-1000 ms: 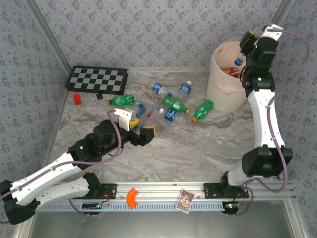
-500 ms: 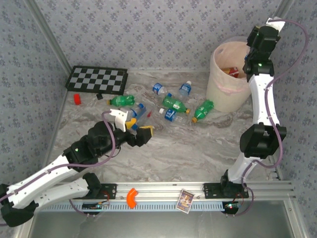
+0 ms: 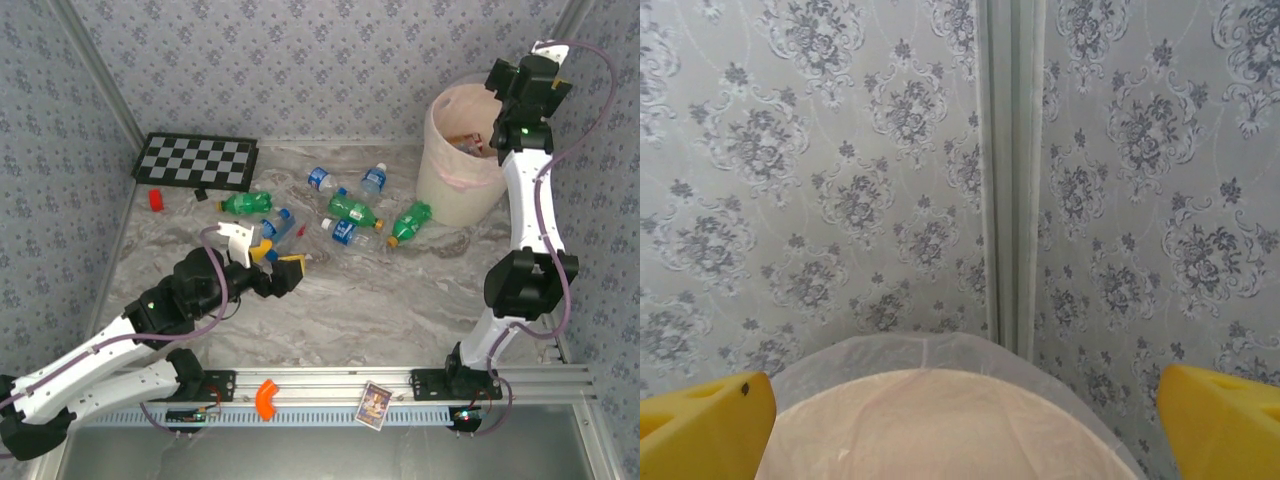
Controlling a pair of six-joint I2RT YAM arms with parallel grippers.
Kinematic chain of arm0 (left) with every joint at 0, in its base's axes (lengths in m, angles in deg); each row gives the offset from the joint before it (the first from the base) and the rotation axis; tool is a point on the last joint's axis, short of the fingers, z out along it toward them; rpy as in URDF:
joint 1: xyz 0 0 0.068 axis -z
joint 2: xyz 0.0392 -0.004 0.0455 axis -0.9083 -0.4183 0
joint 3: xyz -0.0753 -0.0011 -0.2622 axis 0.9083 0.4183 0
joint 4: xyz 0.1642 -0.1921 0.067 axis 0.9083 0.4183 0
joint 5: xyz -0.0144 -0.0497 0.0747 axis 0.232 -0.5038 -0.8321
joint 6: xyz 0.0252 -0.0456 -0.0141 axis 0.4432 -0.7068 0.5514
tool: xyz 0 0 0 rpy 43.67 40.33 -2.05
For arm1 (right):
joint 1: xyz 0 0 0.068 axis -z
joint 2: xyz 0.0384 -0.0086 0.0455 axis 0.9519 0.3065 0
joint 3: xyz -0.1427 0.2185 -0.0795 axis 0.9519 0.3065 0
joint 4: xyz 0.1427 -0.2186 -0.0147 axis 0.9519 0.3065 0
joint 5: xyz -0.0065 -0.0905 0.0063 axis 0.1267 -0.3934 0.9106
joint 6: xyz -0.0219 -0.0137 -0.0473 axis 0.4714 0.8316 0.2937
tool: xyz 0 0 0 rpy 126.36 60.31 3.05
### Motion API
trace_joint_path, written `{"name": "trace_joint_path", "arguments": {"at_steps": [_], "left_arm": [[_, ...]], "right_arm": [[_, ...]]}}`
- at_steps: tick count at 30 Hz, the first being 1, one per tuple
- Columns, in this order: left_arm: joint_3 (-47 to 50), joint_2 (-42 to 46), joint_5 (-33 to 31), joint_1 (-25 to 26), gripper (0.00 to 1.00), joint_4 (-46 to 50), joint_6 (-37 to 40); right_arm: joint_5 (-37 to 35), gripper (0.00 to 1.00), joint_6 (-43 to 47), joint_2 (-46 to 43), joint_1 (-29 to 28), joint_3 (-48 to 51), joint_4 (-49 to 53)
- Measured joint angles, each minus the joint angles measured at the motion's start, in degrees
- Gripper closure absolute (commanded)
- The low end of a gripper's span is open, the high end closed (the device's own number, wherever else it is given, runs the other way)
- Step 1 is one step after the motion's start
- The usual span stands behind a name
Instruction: Put the plastic bottles in the bin
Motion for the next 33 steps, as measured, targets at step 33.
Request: {"name": "trace_joint_path", "arguments": {"at_steps": [33], "left_arm": [[1.6, -1.9, 0.3, 0.0, 0.0, -0.2, -1.6]], "right_arm": [[2.3, 0.01, -12.4, -24.9, -27.5, 40.2, 3.3]]}}
